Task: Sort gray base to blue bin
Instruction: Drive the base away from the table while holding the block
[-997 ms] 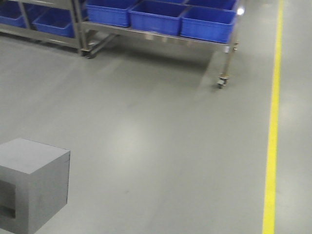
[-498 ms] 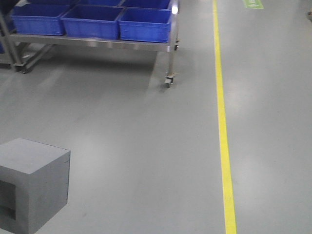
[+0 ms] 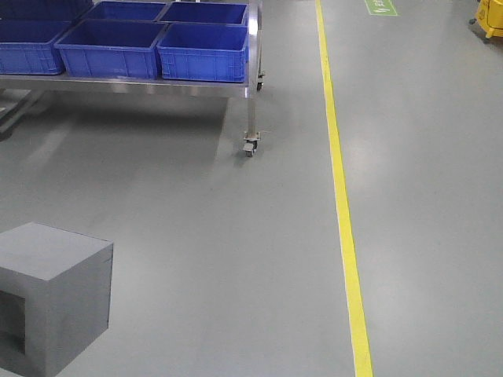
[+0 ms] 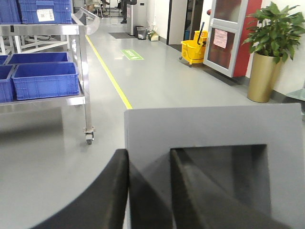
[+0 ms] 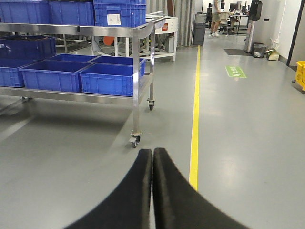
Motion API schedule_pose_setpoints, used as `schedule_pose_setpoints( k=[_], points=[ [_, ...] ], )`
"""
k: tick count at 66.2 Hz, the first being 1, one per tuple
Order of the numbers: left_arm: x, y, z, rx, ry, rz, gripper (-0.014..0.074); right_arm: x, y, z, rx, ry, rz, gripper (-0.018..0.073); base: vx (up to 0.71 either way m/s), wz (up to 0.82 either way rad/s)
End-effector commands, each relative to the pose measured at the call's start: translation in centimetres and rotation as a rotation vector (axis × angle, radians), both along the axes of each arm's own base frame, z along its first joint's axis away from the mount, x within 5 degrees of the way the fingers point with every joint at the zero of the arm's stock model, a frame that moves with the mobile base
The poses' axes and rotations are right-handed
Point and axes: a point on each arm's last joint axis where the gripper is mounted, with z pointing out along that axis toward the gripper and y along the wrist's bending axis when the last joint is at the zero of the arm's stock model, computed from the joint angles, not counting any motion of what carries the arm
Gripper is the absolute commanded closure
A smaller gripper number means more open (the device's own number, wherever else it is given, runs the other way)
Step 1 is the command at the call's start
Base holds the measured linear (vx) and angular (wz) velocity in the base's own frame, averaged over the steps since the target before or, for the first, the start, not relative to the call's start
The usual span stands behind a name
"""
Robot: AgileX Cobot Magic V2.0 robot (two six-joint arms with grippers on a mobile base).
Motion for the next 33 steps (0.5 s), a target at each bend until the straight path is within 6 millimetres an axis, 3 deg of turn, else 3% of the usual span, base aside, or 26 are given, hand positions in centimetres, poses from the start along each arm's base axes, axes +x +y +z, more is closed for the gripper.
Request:
schedule_pose_setpoints(
  k=[1,33],
  points=[
    [-0.08,-0.14,2.05,-0.064,-0.117,-0.018,0.0602,-0.02,-0.02,0.3,-0.012,-0.076,-0.004,0.0568,0.42,0.02],
    [-0.08,-0.14,2.05,-0.064,-0.117,-0.018,0.0602,-0.02,-0.02,0.3,-0.012,-0.076,-0.004,0.0568,0.42,-0.03]
  ],
)
